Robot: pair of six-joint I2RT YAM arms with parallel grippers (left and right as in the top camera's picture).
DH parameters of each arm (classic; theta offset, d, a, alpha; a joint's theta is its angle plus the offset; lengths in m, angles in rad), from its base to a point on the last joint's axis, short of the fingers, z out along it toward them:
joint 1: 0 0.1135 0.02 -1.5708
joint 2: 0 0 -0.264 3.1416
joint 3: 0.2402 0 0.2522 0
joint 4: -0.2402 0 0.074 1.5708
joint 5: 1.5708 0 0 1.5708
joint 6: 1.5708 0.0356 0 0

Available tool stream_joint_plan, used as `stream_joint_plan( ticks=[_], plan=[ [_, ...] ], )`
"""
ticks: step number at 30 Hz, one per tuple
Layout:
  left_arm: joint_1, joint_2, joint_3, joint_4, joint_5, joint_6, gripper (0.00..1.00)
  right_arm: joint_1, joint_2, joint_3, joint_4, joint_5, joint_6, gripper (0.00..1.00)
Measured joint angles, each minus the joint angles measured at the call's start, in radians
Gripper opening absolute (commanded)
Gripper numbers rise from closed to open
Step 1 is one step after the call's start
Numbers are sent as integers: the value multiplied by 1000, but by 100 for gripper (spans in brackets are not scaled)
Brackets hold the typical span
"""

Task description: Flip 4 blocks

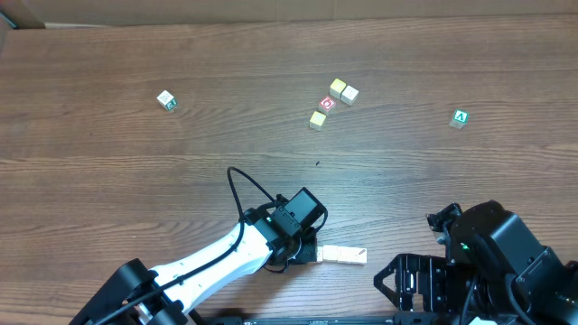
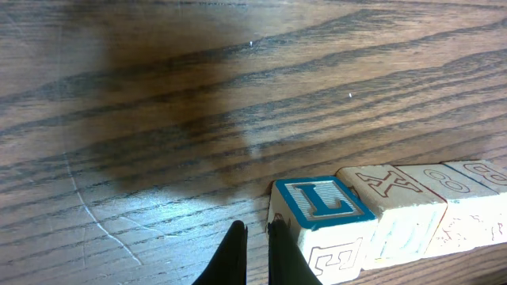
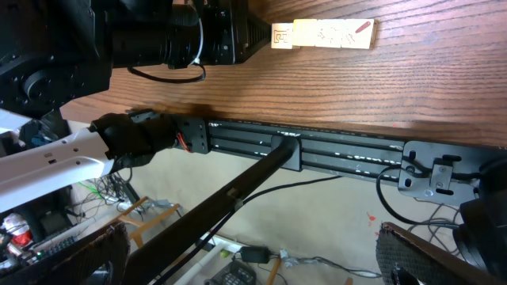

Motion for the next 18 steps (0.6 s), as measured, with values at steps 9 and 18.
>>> stream_joint_plan(
  ticks=[9,18],
  plan=[
    [0,2,0,-84,3,0,4,0,0,0,0,-3,0,100],
    [-71,2,-2,-105,98,-7,4,0,0,0,0,-3,0,100]
  ],
)
